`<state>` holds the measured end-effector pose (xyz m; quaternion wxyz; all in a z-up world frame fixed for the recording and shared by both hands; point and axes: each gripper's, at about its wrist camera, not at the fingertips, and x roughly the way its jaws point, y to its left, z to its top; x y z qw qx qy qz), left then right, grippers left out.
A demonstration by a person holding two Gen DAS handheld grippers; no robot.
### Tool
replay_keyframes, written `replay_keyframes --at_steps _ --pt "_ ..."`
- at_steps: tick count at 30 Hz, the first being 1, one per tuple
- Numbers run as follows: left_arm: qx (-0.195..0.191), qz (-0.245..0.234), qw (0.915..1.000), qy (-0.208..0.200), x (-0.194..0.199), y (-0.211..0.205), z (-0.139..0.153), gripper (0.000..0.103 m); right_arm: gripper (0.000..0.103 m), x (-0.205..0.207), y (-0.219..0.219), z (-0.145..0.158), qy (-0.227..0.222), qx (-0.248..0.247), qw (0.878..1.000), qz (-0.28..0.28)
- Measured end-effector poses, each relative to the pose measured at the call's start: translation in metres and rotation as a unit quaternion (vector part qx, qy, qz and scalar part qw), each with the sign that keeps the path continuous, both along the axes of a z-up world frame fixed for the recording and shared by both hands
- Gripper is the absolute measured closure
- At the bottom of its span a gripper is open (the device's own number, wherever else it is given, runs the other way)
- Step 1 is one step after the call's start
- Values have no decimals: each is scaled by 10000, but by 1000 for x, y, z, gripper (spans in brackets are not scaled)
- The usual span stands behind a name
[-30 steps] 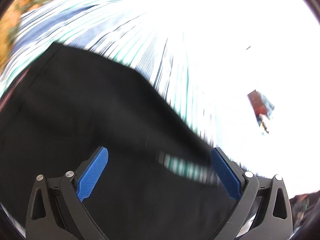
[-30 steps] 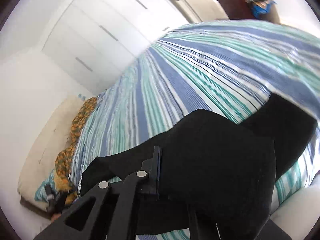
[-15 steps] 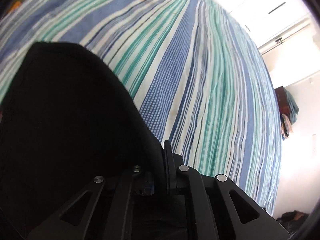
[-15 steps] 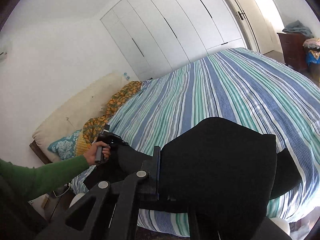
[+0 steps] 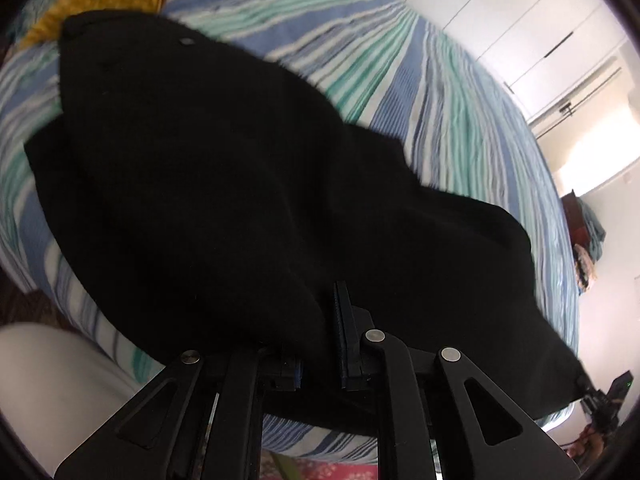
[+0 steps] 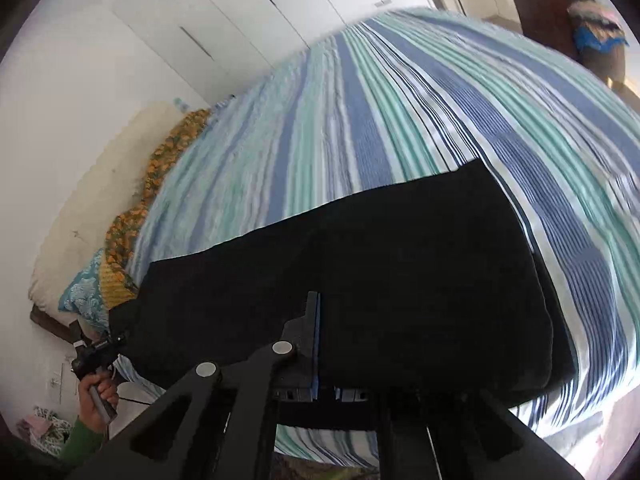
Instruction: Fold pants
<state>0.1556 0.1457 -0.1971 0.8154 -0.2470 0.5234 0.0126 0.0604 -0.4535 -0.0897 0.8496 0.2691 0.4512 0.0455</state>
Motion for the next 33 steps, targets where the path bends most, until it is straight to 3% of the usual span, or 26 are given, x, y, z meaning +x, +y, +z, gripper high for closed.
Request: replay_keyframes --at_steps 1,3,5,7,9,10,15,18,21,23,25,28,30,33 --pt "-59 12 9999 85 0 -2 -7 91 97 -1 -3 -21 317 -29 9995 -40" --pt "-155 10 9999 9 2 -5 6 91 93 -5 -6 -53 918 -259 9954 -77" --pt "-121 -37 9999 -99 4 -8 11 86 91 -12 -9 -67 1081 -241 9937 -174" --pt "-104 -39 9999 -103 6 -9 8 86 68 -21 -15 -66 967 -20 9946 -369" --pt "-225 58 9997 -61 6 -11 4 86 51 -31 -22 -62 804 152 9949 -582" --pt "-311 105 9994 -76 7 -10 2 86 47 -36 -27 -60 744 199 9946 -697" --pt "-404 147 9989 -181 9 -13 -3 87 51 -51 -50 -59 642 489 9910 -1068" --pt "-409 133 9988 -215 -3 -14 -4 91 95 -49 -57 -58 646 384 9923 -987" --pt "-458 41 9983 -354 -9 -22 6 94 97 -40 -46 -39 487 -208 9955 -787" --pt "-194 -191 9991 -332 -11 -39 8 94 97 -39 -42 -21 155 -697 9944 -773" --pt "89 -277 9995 -148 -11 -52 1 94 97 -35 -48 -24 210 -1055 9905 -861" --pt "65 -266 9996 -66 -8 -55 -6 93 97 -28 -66 -69 1183 -644 9871 -866" --pt "43 -287 9996 -75 -8 -56 -7 92 96 -35 -75 -75 1144 -356 9873 -1042" --pt "61 -301 9995 -52 -12 -52 -9 92 74 -42 -82 -67 960 -188 9878 -1208"
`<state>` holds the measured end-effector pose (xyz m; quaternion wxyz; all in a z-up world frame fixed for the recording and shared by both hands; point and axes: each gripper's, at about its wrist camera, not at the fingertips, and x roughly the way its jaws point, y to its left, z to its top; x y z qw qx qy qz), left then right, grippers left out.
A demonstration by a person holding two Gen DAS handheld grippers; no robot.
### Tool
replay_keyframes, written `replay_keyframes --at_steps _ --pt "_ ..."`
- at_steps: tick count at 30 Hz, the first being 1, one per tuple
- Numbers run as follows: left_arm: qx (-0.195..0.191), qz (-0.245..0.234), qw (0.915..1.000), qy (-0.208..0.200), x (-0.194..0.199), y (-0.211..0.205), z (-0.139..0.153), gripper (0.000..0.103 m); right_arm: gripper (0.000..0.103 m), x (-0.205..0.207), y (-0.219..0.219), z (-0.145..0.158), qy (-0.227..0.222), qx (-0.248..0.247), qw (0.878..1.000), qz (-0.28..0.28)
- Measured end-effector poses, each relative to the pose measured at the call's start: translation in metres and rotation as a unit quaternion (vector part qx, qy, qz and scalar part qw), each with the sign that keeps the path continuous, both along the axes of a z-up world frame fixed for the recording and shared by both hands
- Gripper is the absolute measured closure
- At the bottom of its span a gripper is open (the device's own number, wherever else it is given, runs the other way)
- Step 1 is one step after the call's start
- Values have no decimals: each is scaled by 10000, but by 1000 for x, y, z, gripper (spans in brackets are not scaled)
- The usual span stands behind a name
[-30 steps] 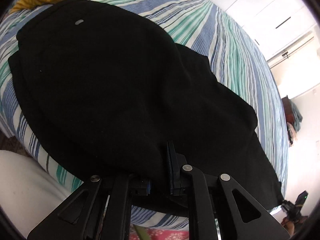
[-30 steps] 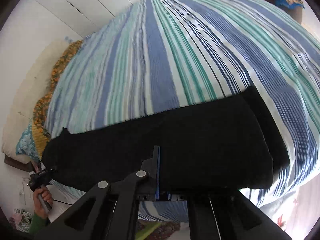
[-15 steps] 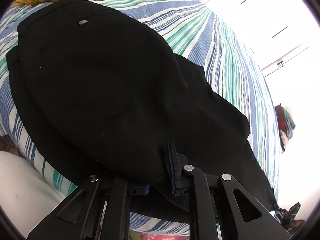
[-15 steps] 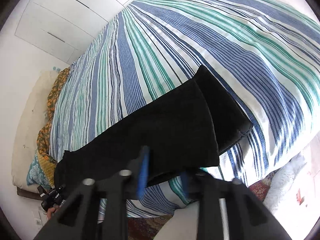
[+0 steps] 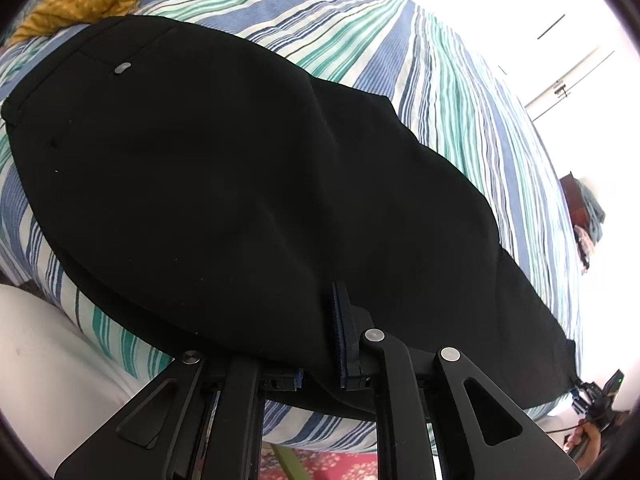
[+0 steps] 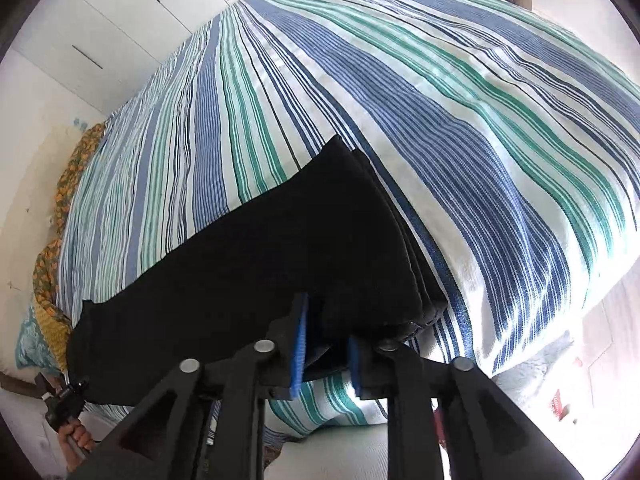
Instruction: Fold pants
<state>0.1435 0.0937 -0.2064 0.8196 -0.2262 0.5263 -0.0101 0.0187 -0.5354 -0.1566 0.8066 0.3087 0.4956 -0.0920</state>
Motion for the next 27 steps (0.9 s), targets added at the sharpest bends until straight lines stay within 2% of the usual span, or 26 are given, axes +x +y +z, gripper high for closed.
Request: replay_keyframes --at_steps 1,5,7,10,11,13,14,17,20,25,27 --pt "20 -18 10000 -11 -5 8 4 92 70 -3 -3 3 -70 70 9999 -39" --pt "177 -63 9998 -9 -6 3 4 89 70 -21 -24 24 -400 159 9981 -443" --pt "268 -83 9996 26 -5 0 5 85 67 -28 -35 29 -402 215 9968 -663" --pt "356 -119 9993 71 -8 -3 13 77 64 -38 -49 24 -366 643 9928 -936" --pt "361 -147 9992 60 -13 -5 15 77 61 -39 -51 21 -366 743 9918 -969" --pt "386 -219 9990 6 -24 -9 21 77 45 -38 -50 17 -355 786 9907 -1054" --pt "423 -246 9988 -44 -30 -11 25 77 44 -40 -52 13 -300 868 9894 -1123" --pt "530 -256 9979 -253 -44 -7 40 74 44 -47 -50 1 -315 1467 9785 -1414" --pt "469 -266 9978 -388 -46 -6 46 69 44 -50 -38 -2 -470 1928 9708 -1350" --pt "573 -367 9970 -367 -38 -12 44 68 44 -34 -42 -16 -220 1595 9760 -1464" --pt "563 -356 9970 -392 -37 -12 45 68 44 -33 -43 -19 -367 1723 9724 -1532"
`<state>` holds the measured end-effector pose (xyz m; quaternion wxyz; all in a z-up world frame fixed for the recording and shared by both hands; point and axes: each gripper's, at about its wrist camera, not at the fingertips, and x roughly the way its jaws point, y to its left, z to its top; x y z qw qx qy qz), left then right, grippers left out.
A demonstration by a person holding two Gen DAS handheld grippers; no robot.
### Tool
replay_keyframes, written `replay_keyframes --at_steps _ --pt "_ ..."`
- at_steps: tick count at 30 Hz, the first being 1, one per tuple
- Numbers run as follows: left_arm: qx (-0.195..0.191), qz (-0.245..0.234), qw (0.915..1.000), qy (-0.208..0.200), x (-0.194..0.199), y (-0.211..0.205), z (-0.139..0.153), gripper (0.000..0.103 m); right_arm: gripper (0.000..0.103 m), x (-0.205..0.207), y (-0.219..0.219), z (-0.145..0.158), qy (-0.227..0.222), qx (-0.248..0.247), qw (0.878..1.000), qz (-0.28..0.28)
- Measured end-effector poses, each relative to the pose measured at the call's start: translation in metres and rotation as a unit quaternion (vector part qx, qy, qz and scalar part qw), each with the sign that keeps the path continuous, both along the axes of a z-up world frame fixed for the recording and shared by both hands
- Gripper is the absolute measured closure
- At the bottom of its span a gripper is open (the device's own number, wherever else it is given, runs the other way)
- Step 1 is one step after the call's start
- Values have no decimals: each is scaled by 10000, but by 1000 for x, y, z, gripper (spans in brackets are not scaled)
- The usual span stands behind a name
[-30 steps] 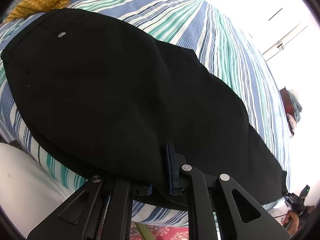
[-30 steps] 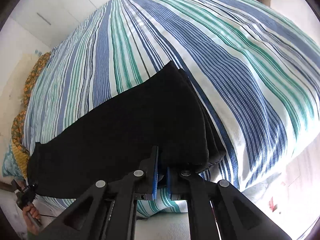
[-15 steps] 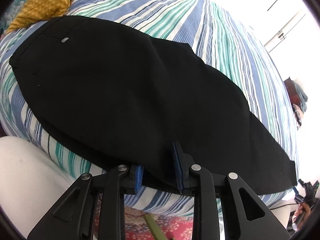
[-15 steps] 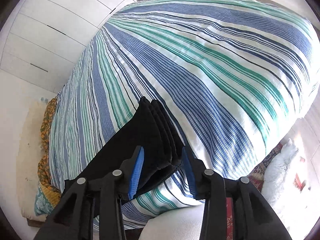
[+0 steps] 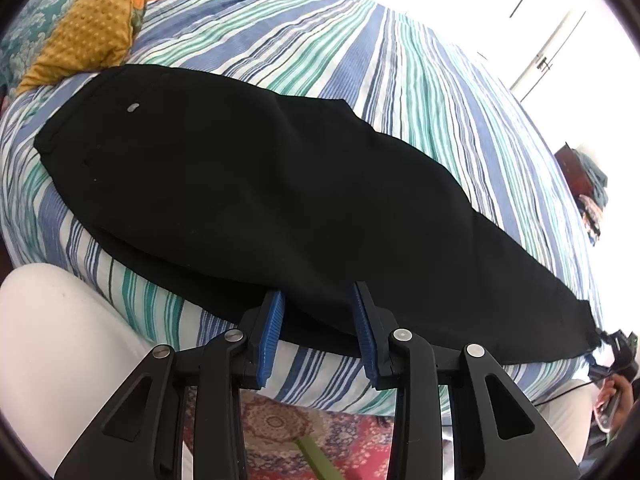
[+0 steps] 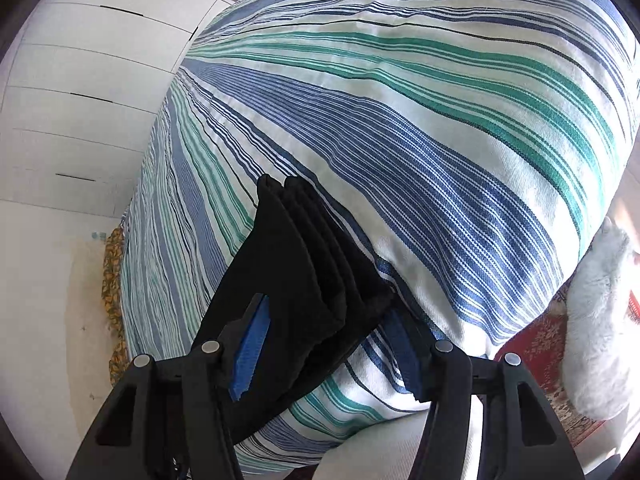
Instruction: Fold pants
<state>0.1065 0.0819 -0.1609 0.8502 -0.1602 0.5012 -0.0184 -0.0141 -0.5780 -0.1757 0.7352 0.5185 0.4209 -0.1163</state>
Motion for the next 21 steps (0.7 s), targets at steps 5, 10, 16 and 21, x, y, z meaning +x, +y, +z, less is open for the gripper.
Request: replay_keyframes --at_steps 5,10,16,21 --pt "-21 25 10000 -13 -1 4 4 68 61 13 2 -4 32 -367 9985 407" --pt "-159 -96 9995 -262 4 -5 21 65 83 10 9 8 -324 -289 9978 501" --pt "-172 -408 9990 -47 21 -33 9 56 93 22 63 73 -1311 23 9855 1076" --pt "-610 46 9968 519 -4 1 -3 56 93 36 112 110 -1730 -58 9753 1373"
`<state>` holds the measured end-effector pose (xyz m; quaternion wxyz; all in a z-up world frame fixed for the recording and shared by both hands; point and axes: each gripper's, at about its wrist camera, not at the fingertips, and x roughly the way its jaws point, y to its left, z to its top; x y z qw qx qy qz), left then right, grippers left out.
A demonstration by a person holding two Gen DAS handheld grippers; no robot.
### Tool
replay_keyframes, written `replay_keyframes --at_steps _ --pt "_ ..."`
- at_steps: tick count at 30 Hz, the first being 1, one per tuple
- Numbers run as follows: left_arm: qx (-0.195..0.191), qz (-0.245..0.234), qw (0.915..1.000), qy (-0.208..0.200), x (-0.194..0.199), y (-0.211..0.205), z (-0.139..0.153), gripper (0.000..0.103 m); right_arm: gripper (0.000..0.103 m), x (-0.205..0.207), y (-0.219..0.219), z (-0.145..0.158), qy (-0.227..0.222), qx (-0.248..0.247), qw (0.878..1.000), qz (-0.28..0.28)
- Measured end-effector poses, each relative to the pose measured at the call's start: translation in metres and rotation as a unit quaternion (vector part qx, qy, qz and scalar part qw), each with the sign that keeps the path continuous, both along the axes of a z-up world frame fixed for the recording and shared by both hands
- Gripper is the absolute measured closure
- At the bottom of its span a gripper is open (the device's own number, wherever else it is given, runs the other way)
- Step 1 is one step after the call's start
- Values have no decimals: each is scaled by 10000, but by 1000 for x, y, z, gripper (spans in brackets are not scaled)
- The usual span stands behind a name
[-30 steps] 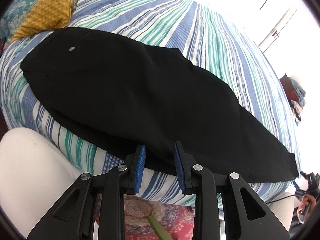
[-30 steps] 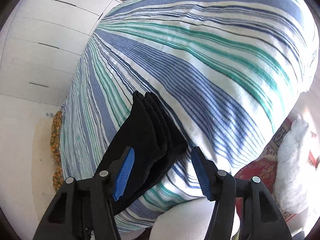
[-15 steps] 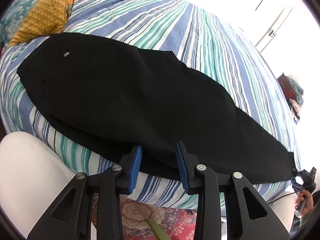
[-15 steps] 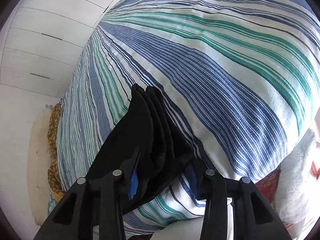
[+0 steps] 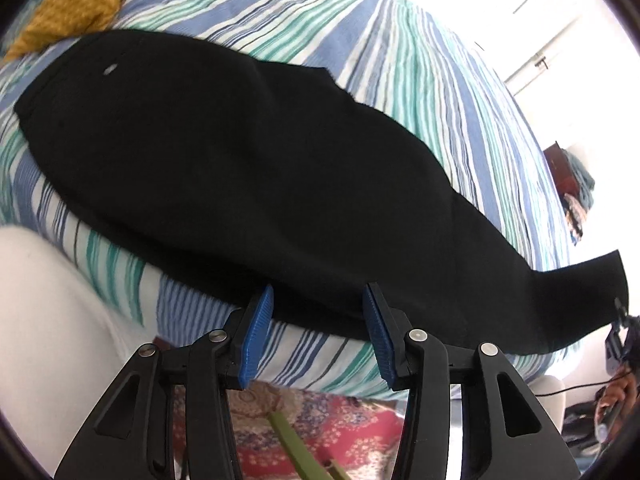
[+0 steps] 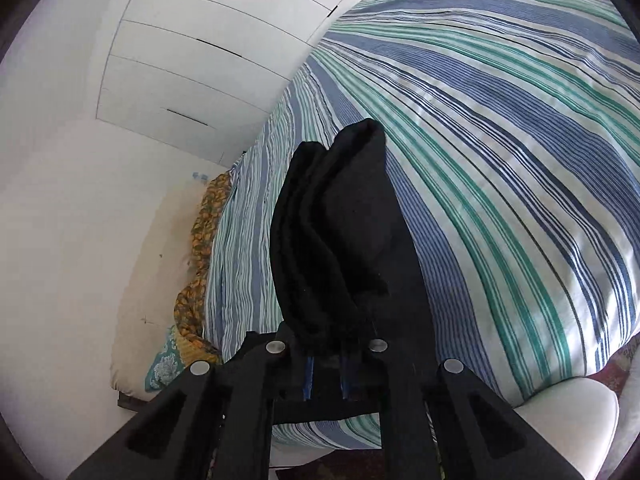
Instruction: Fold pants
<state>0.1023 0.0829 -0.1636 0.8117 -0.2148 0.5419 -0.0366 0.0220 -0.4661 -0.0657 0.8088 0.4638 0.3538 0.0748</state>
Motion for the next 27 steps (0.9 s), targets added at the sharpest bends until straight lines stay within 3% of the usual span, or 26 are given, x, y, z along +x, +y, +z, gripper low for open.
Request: replay_keyframes --at_steps 3,6,10,14,18,20,22,23,25,27 --pt "-148 321 9994 53 -21 27 7 56 93 0 8 1 -49 130 9999 -9" --pt "-284 505 9981 -210 -38 40 30 56 93 5 17 3 -93 253 9996 103" --pt "-275 478 9967 -598 -42 38 57 55 93 16 47 17 -465 467 9967 465" --pt "-259 396 9957 -795 -22 30 63 54 93 51 122 18 -709 823 9882 1079" --pt "-373 309 9955 -814 6 25 55 54 93 88 223 -3 -725 858 9794 1680" --pt "-378 284 9955 -817 15 25 51 54 93 101 280 -17 -742 361 9771 1962" --pt "-308 279 9961 -777 20 28 42 54 92 106 339 -34 -783 -408 9664 2414" --pt "-257 303 9966 -722 20 30 39 54 89 107 366 -45 -734 -762 9581 2662" --pt "-242 392 9971 -600 19 38 33 54 71 106 410 -72 -435 -1480 9361 3162" --pt "-345 468 9965 -593 12 46 32 54 65 93 426 -87 -304 -1872 9173 3500"
